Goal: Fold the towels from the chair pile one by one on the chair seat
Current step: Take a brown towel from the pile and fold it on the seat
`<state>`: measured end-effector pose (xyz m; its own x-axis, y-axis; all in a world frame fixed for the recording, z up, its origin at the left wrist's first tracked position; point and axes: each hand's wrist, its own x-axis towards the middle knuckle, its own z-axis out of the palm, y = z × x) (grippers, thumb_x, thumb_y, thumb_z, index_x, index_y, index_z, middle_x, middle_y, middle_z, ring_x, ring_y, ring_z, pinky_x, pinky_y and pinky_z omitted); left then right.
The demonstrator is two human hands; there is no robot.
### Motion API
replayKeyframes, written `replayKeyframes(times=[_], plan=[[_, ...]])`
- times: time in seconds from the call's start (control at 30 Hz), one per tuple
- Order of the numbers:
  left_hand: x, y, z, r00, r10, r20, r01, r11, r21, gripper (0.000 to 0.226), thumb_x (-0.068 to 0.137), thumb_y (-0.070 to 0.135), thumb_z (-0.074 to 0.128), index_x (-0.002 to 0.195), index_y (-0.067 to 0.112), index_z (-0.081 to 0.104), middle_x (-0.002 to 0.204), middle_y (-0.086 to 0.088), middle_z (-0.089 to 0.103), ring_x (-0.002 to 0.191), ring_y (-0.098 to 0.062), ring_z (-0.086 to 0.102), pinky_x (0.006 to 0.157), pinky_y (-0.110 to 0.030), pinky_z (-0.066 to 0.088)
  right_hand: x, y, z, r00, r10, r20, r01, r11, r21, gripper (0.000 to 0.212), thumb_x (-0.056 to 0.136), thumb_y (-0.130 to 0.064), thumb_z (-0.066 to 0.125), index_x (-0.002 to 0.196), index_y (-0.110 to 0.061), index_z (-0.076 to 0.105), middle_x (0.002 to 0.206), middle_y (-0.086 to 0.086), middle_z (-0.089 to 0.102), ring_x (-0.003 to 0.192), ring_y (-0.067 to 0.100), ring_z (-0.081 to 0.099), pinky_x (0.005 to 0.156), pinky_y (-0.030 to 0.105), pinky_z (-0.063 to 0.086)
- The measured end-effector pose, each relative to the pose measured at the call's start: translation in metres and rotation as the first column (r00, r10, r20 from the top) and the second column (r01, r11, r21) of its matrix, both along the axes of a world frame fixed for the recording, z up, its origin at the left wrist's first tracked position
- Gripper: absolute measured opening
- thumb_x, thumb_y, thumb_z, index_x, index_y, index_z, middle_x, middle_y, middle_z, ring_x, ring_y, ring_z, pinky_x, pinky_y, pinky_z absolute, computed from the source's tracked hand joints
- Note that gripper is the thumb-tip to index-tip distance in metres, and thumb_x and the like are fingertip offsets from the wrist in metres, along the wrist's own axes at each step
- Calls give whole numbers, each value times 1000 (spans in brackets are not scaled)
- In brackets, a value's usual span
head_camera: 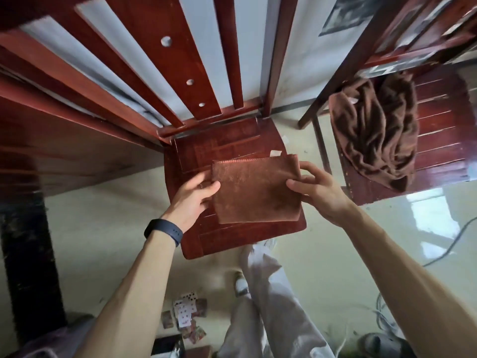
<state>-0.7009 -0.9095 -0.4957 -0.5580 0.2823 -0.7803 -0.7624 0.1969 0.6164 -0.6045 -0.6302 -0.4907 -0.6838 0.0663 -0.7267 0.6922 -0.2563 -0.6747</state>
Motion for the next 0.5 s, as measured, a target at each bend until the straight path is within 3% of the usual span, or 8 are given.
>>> replayKeyframes(times=[0.1, 0.2, 0.27, 0.33, 0.5], plan=[[-3, 19, 63, 995, -28, -94, 34, 997, 66, 28, 93, 9, 60, 112, 28, 71, 103, 1, 73, 101, -18, 68, 84, -33, 54, 11, 12, 68, 993, -46, -110, 52, 997, 52, 35, 90, -4, 69, 121, -20, 64, 99, 12, 70, 95, 25, 70, 85, 42, 59], [-2, 38, 136, 974, -70, -217, 91, 992, 90, 30, 87, 26, 69, 116, 35, 69, 116, 6, 71, 110, -15, 67, 94, -40, 52, 28, 24, 150, 965, -113, -238, 151, 977, 148, 36, 90, -7, 70, 121, -25, 64, 97, 17, 66, 93, 29, 70, 80, 50, 61], [4, 57, 188, 945, -109, -309, 147, 984, 105, 40, 83, 36, 73, 122, 35, 65, 123, 7, 68, 115, -14, 64, 100, -42, 50, 48, 31, 205, 928, -169, -332, 245, 948, 202, 36, 90, -9, 72, 121, -27, 66, 100, 21, 65, 94, 31, 72, 75, 47, 62], [15, 78, 241, 903, -161, -399, 235, 962, 143, 30, 89, 31, 69, 119, 34, 67, 121, 1, 69, 116, -19, 64, 103, -46, 48, 76, 37, 257, 879, -226, -419, 347, 907, 238, 36, 90, -12, 72, 120, -30, 67, 100, 18, 66, 92, 29, 73, 71, 41, 62], [61, 141, 363, 747, -294, -597, 464, 873, 151, 20, 94, 29, 64, 112, 37, 68, 111, -4, 72, 110, -25, 67, 103, -52, 47, 170, 53, 362, 736, -339, -587, 572, 774, 270, 34, 90, -14, 73, 116, -35, 68, 106, 17, 69, 95, 29, 73, 77, 51, 61]])
